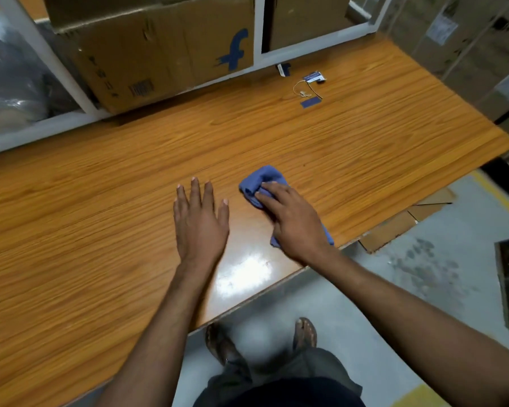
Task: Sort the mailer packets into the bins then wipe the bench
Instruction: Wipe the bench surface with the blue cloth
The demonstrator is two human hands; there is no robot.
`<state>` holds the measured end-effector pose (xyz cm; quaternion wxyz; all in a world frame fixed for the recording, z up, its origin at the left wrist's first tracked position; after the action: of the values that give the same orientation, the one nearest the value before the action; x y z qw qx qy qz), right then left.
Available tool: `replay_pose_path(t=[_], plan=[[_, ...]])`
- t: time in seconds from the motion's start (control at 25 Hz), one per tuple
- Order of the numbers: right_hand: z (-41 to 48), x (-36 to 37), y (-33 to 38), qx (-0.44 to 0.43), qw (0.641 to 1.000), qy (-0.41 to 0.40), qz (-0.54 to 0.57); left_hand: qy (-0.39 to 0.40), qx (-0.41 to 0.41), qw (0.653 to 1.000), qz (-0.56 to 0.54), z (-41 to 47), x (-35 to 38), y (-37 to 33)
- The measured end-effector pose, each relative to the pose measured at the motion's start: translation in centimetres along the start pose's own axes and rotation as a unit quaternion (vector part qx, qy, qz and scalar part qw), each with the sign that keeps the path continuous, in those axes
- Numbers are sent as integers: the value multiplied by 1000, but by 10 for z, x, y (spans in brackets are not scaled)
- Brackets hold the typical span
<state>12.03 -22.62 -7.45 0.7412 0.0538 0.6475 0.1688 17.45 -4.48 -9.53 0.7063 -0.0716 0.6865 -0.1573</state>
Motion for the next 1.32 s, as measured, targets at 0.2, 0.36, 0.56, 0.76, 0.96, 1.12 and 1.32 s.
replay_pose_path(t=[0.2,0.36,0.56,0.76,0.96,1.12,1.32], plan=[[27,-56,-152,170,983,-60,-35,17,-15,999,29,-15,19,-69],[-11,-30,-86,1,1000,-13,-19,-15,-19,999,35,-12,32,-105],[40,-51,-160,25,998,-33,-41,-77,-29,996,40,0,28,-104],[51,-67,-198,161,983,-71,-44,-113,5,993,45,57,29,-124],[63,-40,-147,6,1000,-5,-21,-138,20,990,24,89,36,-127],[113,-63,-222,191,977,-63,-67,-137,23,990,-8,90,34,-126],[57,-32,-111,39,999,-29,4,-72,35,980,-182,132,21,-84]])
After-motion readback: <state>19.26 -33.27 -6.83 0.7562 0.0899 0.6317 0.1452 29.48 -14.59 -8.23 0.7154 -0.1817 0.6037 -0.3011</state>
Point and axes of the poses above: each hand's wrist, its own z-axis towards the middle knuckle, its own x-axis out of the palm, y = z × x, the point moved 7 cm from there along z, towards the middle knuckle
